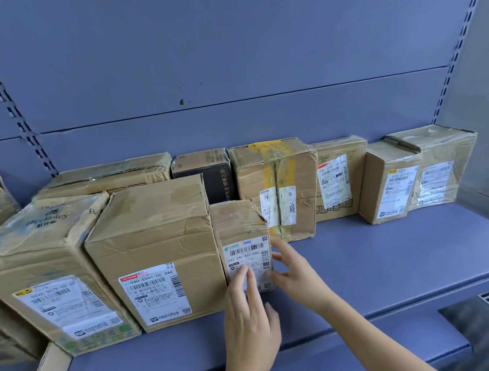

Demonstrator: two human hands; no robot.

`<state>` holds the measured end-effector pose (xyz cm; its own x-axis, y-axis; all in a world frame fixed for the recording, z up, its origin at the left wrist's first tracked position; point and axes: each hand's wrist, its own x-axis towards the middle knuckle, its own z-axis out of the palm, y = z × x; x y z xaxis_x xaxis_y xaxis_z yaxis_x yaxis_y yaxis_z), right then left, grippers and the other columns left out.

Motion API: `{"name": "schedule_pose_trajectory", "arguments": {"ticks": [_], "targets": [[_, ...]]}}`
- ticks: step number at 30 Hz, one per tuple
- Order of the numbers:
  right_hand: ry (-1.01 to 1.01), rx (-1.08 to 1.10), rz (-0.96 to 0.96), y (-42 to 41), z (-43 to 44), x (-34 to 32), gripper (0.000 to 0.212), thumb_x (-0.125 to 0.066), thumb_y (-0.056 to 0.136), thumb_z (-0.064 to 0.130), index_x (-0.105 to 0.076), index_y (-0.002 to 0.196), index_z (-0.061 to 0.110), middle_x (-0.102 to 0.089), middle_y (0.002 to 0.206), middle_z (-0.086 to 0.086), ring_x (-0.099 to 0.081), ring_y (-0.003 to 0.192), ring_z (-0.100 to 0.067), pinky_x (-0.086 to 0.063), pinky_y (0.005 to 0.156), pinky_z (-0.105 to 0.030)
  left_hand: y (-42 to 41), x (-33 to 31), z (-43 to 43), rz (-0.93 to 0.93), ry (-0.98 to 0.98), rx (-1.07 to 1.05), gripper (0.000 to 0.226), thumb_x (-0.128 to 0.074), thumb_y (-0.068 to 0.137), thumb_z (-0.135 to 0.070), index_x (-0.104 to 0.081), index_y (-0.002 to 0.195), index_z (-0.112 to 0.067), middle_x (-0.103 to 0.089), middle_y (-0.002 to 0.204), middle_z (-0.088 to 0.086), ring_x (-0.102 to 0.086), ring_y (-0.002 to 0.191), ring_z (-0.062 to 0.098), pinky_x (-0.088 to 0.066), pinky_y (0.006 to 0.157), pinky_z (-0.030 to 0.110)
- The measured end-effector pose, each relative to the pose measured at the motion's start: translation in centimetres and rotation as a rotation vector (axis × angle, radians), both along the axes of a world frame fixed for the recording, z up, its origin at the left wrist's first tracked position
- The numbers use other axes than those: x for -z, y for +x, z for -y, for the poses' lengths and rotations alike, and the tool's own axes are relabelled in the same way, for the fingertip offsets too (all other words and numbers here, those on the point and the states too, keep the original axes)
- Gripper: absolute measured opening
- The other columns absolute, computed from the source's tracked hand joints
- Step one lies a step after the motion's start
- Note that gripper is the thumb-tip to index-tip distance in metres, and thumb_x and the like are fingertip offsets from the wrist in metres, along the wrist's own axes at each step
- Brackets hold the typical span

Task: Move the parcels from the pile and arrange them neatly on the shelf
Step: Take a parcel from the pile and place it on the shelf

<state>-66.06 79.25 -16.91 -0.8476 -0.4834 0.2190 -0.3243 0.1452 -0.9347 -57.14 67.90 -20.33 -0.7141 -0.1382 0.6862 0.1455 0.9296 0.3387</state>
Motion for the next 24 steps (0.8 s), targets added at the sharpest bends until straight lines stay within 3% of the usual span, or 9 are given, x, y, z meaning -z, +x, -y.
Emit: {"name": "schedule_pose_trajectory", "arguments": {"ticks": [4, 7, 11, 16, 20, 24], "targets": [[0.012, 0.021, -0.006, -0.7, 0.6, 0.4, 0.057, -0.053, 0.091, -0.003, -0.044, 0.135, 0.031, -0.051, 0.138, 0.01, -0.047, 0.129, -0.003, -0.053, 0.083, -0.019, -0.3, 0.2, 0.3, 0.075, 0.001, 0.011, 0.064, -0.051, 0.073, -0.009, -0.043, 0.134, 0.008, -0.042, 0.136, 0.017, -0.038, 0.132, 0.029, -0.035, 0.106, 0.033], [0.018, 0.032, -0.008, -1.0, 1.0, 0.4, 0.055, -0.055, 0.09, -0.003, -0.045, 0.134, 0.029, -0.052, 0.138, 0.008, -0.048, 0.129, -0.005, -0.055, 0.086, -0.024, -0.4, 0.3, 0.4, 0.154, -0.011, -0.002, 0.074, -0.068, 0.063, -0.005, -0.047, 0.132, 0.01, -0.043, 0.134, 0.018, -0.039, 0.13, 0.03, -0.041, 0.102, 0.034], [0.046, 0.036, -0.025, -1.3, 1.1, 0.3, 0.054, -0.058, 0.09, 0.0, -0.046, 0.133, 0.029, -0.053, 0.137, 0.012, -0.049, 0.127, -0.003, -0.052, 0.097, -0.029, -0.4, 0.0, 0.1, 0.229, -0.054, -0.025, 0.078, -0.073, 0.057, -0.006, -0.051, 0.129, 0.01, -0.046, 0.132, 0.02, -0.041, 0.128, 0.032, -0.046, 0.1, 0.037], [0.055, 0.072, -0.062, -0.7, 1.7, 0.3, 0.059, -0.058, 0.089, -0.002, -0.046, 0.136, 0.031, -0.053, 0.134, 0.019, -0.046, 0.12, 0.015, -0.046, 0.095, -0.014, -0.3, -0.5, 0.1, 0.257, -0.037, -0.046, 0.076, -0.07, 0.057, -0.008, -0.051, 0.129, 0.008, -0.041, 0.132, 0.016, -0.039, 0.127, 0.029, -0.042, 0.104, 0.033], [0.061, 0.09, -0.089, -0.7, 2.1, 0.4, 0.059, -0.061, 0.088, 0.001, -0.045, 0.137, 0.03, -0.053, 0.135, 0.016, -0.049, 0.12, 0.01, -0.043, 0.093, -0.008, -0.5, -0.9, 0.2, 0.276, -0.033, -0.048, 0.074, -0.071, 0.057, -0.011, -0.053, 0.127, 0.007, -0.04, 0.13, 0.016, -0.04, 0.123, 0.029, -0.048, 0.098, 0.036], [0.063, 0.068, -0.082, -0.7, 1.9, -0.1, 0.055, -0.066, 0.088, 0.008, -0.046, 0.135, 0.028, -0.053, 0.135, 0.015, -0.047, 0.111, 0.02, -0.04, 0.09, -0.002, -0.6, -0.9, 0.1, 0.318, -0.018, -0.066, 0.076, -0.068, 0.056, -0.015, -0.052, 0.127, 0.006, -0.037, 0.131, 0.016, -0.039, 0.119, 0.028, -0.05, 0.096, 0.035]]}}
